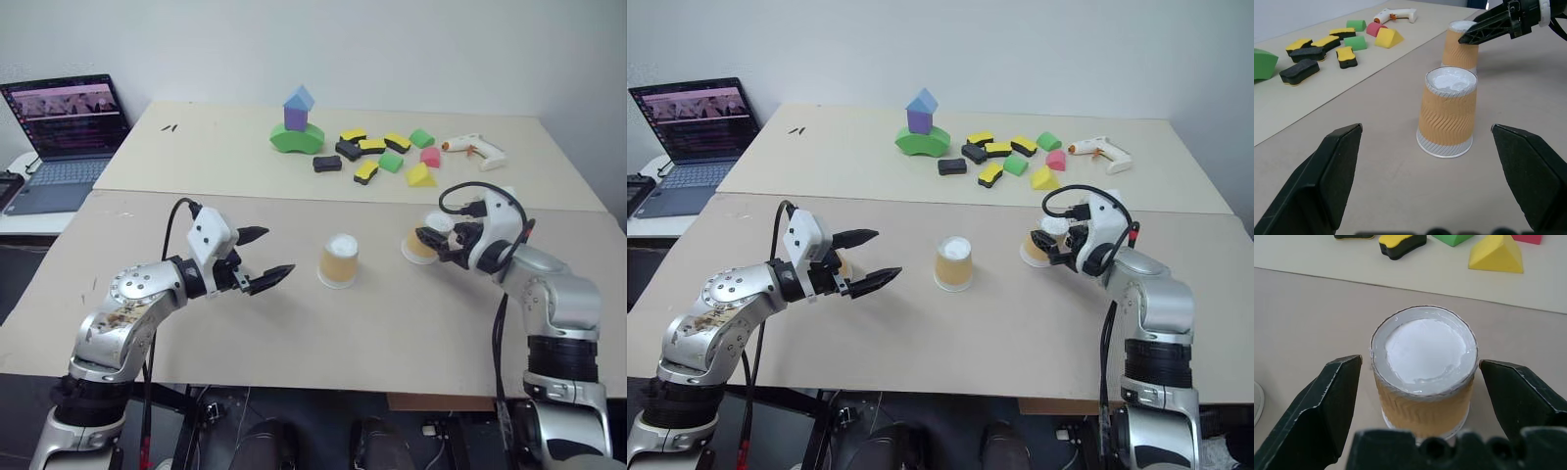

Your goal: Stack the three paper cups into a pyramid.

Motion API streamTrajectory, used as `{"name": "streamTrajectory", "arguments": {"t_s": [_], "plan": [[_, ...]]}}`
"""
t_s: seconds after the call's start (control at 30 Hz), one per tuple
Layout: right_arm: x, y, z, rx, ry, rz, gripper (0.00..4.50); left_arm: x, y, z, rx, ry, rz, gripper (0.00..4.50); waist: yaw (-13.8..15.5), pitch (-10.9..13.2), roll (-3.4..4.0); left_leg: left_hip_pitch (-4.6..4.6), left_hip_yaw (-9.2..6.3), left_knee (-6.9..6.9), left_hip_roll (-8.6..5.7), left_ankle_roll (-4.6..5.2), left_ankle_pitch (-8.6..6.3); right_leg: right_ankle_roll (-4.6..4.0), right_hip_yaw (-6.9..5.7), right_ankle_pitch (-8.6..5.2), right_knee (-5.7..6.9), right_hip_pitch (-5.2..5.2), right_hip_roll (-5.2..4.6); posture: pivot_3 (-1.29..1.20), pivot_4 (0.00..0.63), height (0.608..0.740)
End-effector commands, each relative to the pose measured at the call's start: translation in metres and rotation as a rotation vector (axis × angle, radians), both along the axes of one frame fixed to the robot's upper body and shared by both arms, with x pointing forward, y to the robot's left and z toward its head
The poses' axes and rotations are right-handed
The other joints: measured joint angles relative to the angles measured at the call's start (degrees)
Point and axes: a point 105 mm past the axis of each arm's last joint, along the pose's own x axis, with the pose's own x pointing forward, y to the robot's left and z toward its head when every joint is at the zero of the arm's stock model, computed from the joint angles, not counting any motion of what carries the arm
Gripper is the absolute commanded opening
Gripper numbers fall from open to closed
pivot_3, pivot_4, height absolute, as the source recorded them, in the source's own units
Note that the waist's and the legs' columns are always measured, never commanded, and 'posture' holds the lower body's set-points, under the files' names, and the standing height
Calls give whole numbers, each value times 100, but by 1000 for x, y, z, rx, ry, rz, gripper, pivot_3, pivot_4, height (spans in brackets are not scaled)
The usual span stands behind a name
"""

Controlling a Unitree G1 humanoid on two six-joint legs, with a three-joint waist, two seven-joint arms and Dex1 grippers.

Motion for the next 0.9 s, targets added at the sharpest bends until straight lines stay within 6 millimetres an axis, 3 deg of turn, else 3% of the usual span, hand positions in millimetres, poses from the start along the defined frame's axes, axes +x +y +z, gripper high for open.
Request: {"name": "streamTrajectory", "arguments": {"t_s": [0.03,0.23,0.27,0.33,0.43,0.47,0.67,0.8,0.9], "plan": [[4,3,22,-15,-84,10,4488,-3,-1,13,1,-54,-2,4500,-4,0,0,0,0,0,0,0,0,0,0,0,0,0,0,0,150,695],[6,3,29,-19,-104,21,4488,-4,-1,13,3,-51,0,4500,-7,0,0,0,0,0,0,0,0,0,0,0,1,-1,0,0,150,695],[6,3,29,-23,-102,18,4090,-4,-1,13,3,-51,1,4500,-7,0,0,0,0,0,0,0,0,0,0,0,1,0,0,0,150,695],[6,4,28,-29,-101,28,3769,-4,-1,13,4,-50,2,4500,-7,0,0,0,0,0,0,0,0,0,0,0,1,0,0,0,150,695],[5,8,27,-33,-98,47,2734,-4,-1,12,5,-48,3,4500,-10,0,0,0,0,0,1,0,0,0,0,0,1,-1,1,0,150,695],[5,9,27,-34,-96,51,2633,-4,-1,12,4,-47,4,4500,-9,0,0,0,0,0,1,0,0,0,-1,0,1,0,1,0,150,695],[3,10,33,-48,-108,74,2633,-3,0,11,2,-41,6,4500,-6,0,0,0,0,0,0,0,0,0,0,0,1,-1,1,0,150,695],[-15,43,52,-111,-146,334,2633,-2,-1,10,-1,-38,5,4500,-10,2,3,0,1,-1,0,0,0,0,2,0,0,-2,1,0,150,695],[-21,54,55,-146,-119,464,2633,-2,-2,10,-2,-35,-2,4500,-23,2,3,1,1,-2,2,0,0,0,2,0,0,-2,1,0,150,695]]}}
